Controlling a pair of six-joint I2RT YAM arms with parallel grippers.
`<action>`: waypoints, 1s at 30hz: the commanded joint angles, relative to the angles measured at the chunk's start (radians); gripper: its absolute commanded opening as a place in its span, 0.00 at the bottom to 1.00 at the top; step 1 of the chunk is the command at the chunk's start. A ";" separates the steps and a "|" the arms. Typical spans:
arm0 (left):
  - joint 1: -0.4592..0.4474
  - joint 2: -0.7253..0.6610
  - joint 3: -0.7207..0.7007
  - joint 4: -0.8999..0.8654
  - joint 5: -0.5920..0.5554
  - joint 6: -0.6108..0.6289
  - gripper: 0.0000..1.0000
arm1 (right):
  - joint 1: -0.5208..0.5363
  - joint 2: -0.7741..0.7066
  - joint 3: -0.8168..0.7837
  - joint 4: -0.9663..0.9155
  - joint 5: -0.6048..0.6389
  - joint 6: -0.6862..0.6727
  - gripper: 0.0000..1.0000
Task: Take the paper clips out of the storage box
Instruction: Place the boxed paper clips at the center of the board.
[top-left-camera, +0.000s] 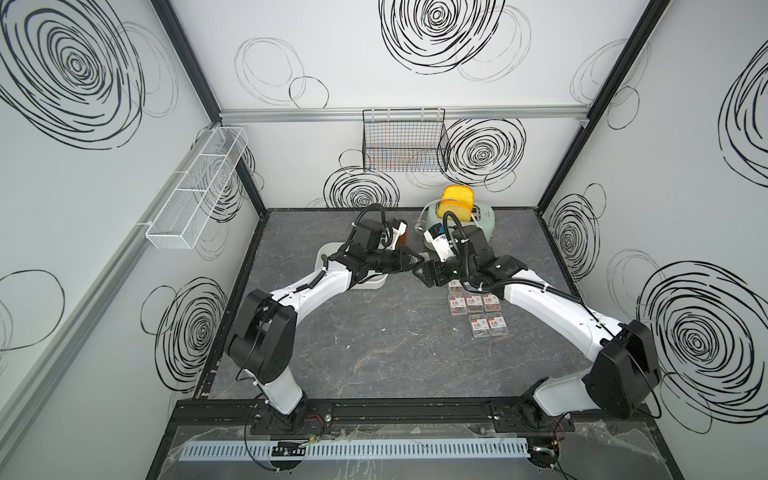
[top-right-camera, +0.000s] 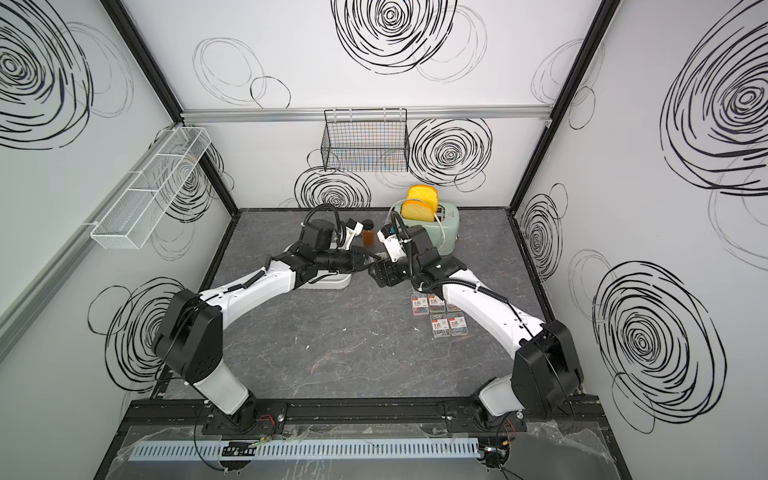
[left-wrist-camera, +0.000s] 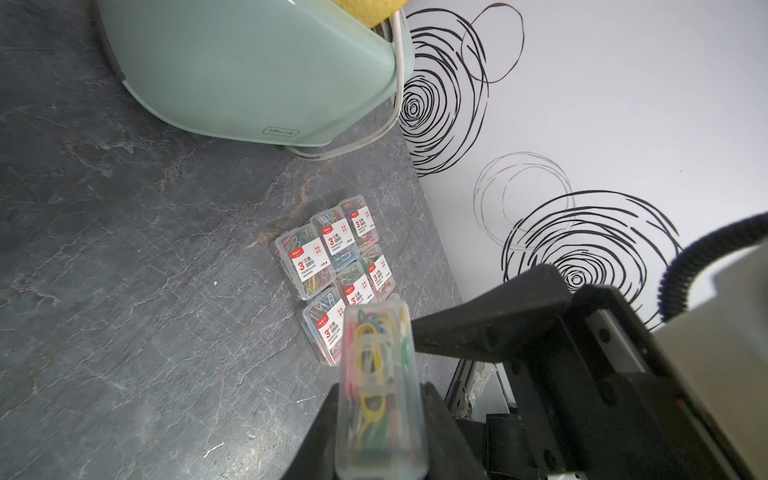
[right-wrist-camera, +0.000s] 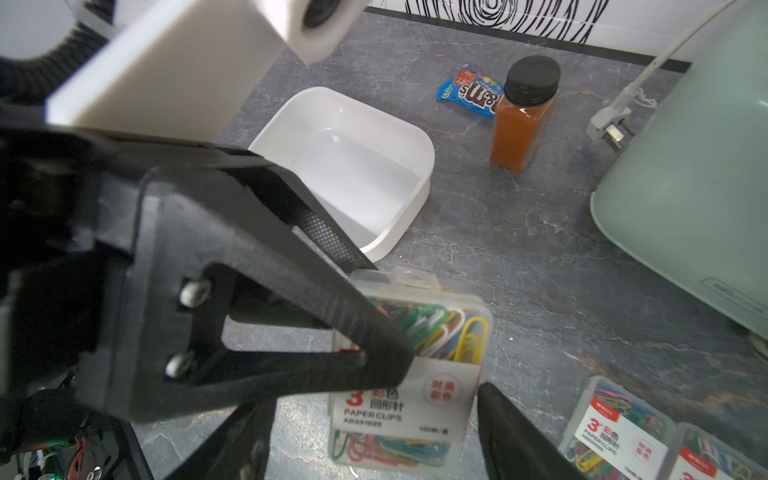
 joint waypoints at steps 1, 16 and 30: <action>-0.007 0.002 0.007 0.069 0.039 -0.005 0.20 | -0.005 -0.002 0.002 -0.019 0.035 -0.016 0.76; -0.009 -0.009 -0.009 0.063 0.056 0.001 0.21 | -0.010 0.027 -0.001 -0.004 0.016 0.000 0.60; -0.012 -0.013 -0.020 0.068 0.059 -0.003 0.36 | -0.010 0.024 -0.014 0.002 0.004 0.016 0.39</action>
